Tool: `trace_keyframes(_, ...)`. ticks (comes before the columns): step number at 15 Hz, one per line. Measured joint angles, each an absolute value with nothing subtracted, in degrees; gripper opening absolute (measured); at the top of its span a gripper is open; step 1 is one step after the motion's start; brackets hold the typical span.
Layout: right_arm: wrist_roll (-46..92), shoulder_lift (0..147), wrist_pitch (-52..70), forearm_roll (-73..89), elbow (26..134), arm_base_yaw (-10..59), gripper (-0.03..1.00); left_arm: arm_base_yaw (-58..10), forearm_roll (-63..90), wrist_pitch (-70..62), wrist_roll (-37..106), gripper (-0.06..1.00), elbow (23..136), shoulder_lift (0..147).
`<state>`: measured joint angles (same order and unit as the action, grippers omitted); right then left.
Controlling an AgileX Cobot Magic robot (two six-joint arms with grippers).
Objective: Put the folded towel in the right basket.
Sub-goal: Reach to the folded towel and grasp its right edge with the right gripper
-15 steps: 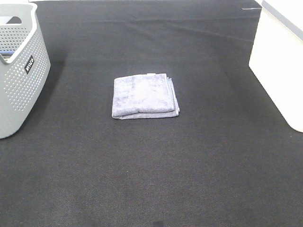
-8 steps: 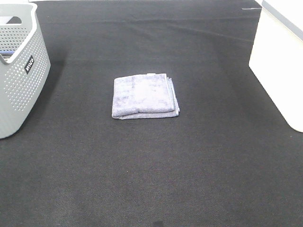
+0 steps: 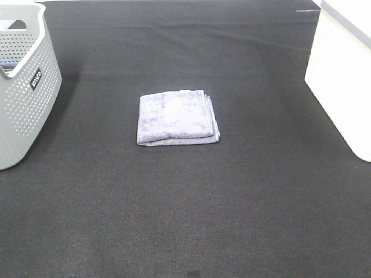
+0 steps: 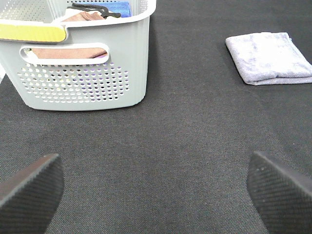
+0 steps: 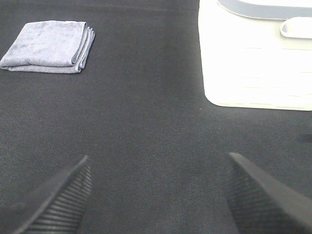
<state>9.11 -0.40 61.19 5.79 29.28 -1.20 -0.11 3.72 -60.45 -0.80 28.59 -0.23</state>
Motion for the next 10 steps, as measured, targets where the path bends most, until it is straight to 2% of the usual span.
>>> trace_keyframes(10, 9.1, -0.4, 61.2, 5.8, 29.3, -1.2, 0.72, -0.1, 3.7, -60.4, -0.8, 0.97, 28.6, -0.2)
